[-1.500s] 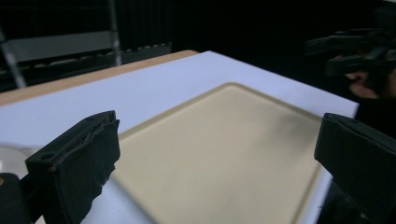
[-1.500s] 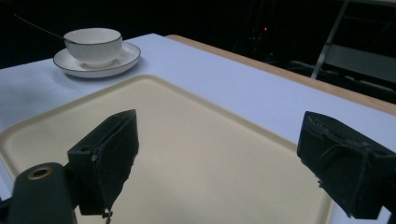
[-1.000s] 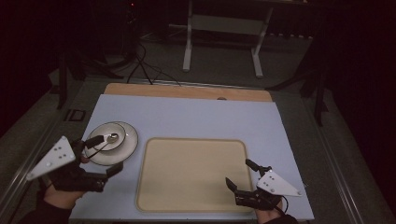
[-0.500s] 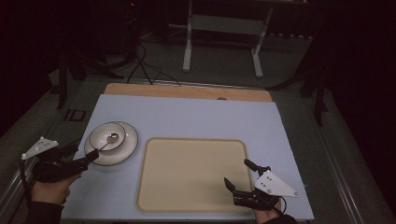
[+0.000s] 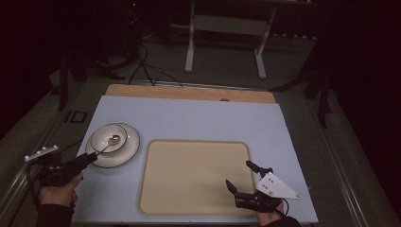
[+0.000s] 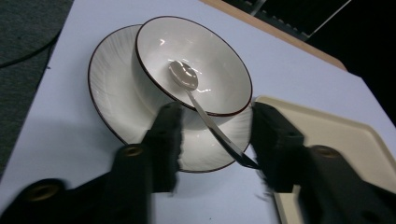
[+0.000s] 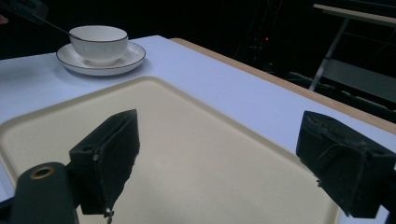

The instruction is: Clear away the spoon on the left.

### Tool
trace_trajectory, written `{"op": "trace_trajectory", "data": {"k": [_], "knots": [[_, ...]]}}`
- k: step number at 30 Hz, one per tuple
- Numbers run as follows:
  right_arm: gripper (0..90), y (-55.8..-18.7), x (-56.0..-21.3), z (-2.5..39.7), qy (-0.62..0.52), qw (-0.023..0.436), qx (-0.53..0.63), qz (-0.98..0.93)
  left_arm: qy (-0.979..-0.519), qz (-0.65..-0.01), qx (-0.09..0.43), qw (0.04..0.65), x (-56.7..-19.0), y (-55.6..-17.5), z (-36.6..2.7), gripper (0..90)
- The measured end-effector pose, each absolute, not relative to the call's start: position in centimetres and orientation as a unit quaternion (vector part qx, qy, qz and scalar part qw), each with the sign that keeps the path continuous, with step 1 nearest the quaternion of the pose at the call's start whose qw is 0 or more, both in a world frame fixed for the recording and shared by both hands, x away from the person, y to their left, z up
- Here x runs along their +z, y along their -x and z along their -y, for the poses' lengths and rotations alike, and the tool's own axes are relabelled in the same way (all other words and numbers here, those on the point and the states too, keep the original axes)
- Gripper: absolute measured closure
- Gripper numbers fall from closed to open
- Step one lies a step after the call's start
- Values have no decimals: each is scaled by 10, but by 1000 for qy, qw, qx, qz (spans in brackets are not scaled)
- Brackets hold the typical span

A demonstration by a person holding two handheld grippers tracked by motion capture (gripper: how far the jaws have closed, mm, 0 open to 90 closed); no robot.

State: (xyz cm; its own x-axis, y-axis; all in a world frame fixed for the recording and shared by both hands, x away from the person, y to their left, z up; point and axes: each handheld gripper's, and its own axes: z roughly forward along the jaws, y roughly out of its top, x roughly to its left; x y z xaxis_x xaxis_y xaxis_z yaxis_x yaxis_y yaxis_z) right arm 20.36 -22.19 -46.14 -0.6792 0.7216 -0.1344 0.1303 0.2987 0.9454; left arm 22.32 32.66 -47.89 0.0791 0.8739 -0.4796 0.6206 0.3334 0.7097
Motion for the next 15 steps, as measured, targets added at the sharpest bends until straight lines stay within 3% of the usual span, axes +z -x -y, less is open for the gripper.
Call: {"op": "trace_trajectory", "data": {"k": [3,6,8,15], "knots": [[136,-203,-461,222,-282,285,521,-754,-556,-668,132,477,-482,-223,-325,641],[136,-203,-461,222,-282,285,521,-753,-551,-671,131,478,-484,-223,-324,655],[136,-203,-461,222,-281,286,522,-753,-548,-672,133,481,-485,-222,-323,721],[136,-203,-461,222,-281,286,523,-752,-532,-683,134,483,-488,-220,-324,776]]}}
